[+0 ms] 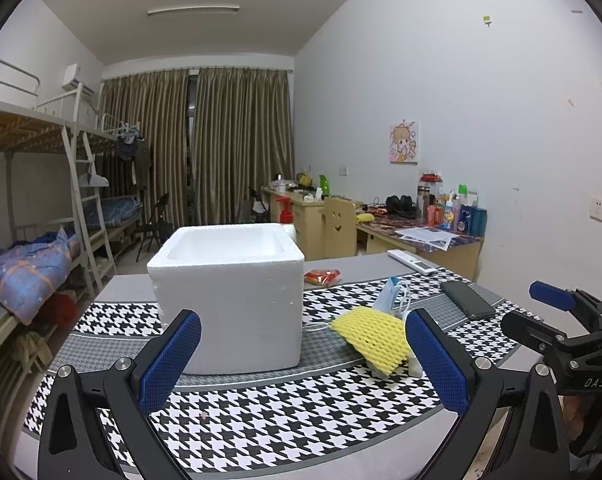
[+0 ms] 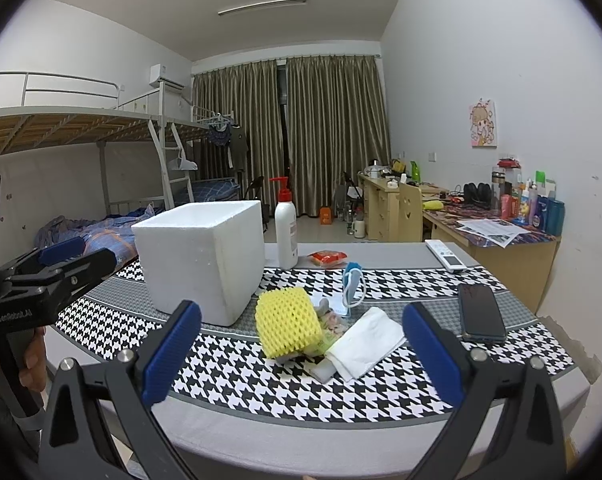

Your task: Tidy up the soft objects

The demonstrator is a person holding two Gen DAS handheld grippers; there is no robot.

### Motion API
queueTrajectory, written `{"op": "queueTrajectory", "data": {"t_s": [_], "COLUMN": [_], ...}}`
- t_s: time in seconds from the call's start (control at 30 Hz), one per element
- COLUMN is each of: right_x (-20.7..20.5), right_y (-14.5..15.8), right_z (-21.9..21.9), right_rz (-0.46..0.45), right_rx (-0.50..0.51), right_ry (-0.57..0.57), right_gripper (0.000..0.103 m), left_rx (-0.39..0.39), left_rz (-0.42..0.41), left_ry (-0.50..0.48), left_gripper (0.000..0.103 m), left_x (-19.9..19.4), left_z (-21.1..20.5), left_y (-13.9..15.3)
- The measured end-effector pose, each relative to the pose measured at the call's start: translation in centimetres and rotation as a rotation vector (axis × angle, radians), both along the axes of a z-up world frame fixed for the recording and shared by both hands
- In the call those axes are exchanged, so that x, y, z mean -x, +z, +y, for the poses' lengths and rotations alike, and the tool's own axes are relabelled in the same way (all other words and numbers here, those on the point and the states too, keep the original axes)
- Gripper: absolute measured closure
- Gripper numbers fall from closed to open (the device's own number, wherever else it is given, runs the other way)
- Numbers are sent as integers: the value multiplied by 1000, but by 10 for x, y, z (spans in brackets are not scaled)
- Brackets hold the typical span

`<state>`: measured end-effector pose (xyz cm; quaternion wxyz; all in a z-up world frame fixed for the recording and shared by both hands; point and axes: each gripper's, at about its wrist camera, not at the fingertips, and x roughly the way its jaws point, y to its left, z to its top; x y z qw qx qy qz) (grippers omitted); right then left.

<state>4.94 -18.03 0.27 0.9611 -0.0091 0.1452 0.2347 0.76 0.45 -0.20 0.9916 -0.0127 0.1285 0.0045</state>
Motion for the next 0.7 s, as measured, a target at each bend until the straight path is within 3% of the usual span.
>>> {"op": "queueTrajectory", "data": {"t_s": [0.7], "right_x": [-5], "right_y": [0], "right_z": [-1], "right_rz": [3], "right_rx": [7], "right_ry": [0], "right_gripper": [1], "left_rx": [0], "left_rz": [8], "left_ry": [-27], "left_gripper": [1], "left_x": [-6], "left_z": [-4], "left_y": [1]}}
